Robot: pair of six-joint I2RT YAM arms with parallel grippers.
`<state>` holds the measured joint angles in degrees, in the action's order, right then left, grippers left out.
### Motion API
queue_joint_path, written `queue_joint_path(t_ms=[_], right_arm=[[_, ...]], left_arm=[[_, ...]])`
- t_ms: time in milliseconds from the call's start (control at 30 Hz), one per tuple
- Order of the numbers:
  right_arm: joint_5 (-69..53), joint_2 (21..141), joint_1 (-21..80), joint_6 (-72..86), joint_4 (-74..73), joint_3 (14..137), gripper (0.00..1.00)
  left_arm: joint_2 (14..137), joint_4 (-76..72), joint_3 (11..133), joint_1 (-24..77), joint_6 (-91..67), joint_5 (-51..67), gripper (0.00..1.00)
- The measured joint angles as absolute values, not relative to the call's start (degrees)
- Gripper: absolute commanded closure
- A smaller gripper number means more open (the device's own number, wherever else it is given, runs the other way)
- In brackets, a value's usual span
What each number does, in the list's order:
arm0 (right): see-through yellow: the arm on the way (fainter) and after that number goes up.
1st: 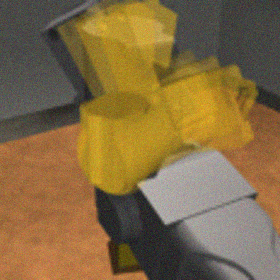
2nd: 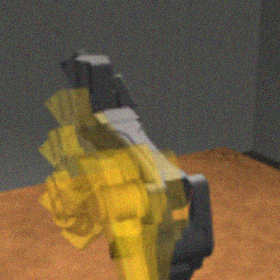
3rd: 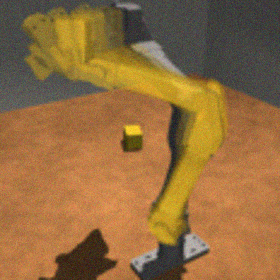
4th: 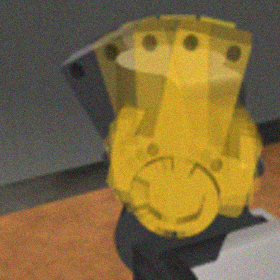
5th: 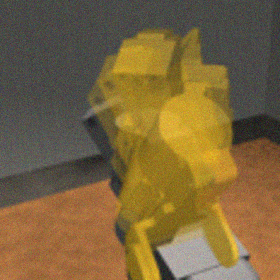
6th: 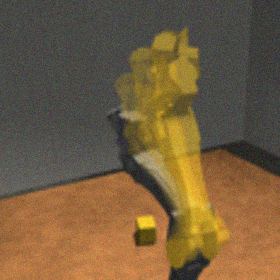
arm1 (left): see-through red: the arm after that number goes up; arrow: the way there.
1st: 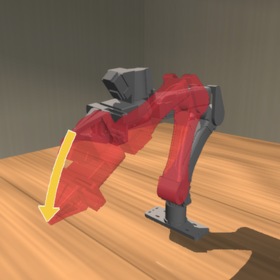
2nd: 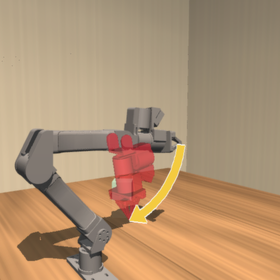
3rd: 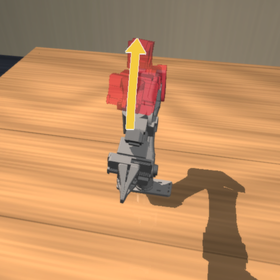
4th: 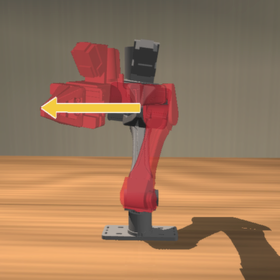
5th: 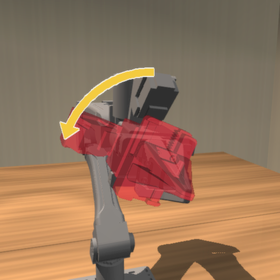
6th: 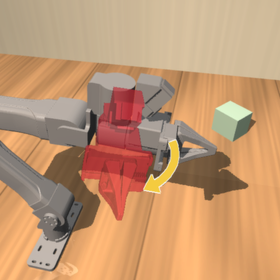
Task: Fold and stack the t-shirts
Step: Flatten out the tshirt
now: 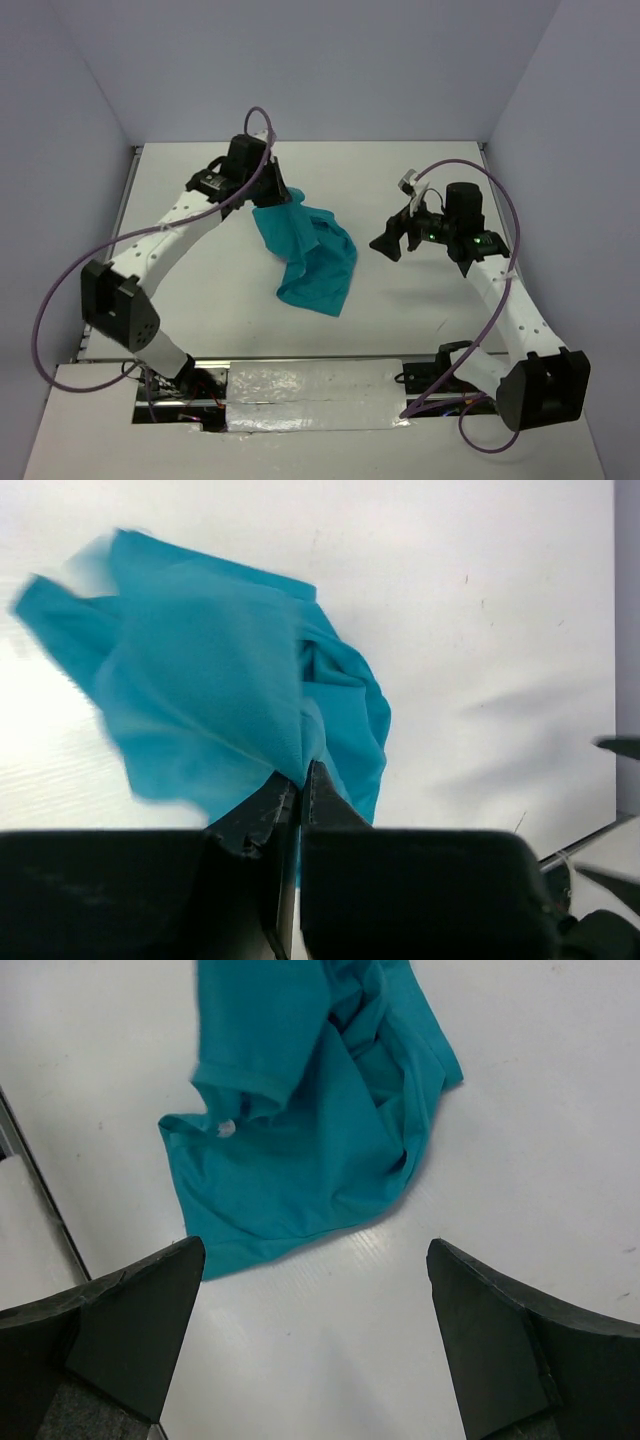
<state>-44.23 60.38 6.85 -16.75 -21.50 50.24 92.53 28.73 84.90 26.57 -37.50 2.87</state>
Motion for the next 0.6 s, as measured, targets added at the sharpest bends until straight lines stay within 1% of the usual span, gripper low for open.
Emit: queue_joint_path(t_ms=[167,400,500,600], right_arm=[[-43.79,67.53,7.49,-12.16,-20.51,52.36,0.0],[-39.92,78.96,13.96,-7.55,-18.83,57.84,0.01],[-38.57,84.07,16.08,-7.07,-18.48,61.41,0.03],[-37.98,90.45,17.12,-7.22,-18.59,66.85,0.04]], left_arm=[[81.38,37.41,85.06,25.69,-35.07,-1.23,1.0],[68.25,50.26,74.37,22.13,-39.7,-7.11,1.0],[64.62,55.24,69.67,18.87,-41.63,-9.32,1.0],[62.83,59.2,68.25,15.9,-43.03,-11.92,1.0]])
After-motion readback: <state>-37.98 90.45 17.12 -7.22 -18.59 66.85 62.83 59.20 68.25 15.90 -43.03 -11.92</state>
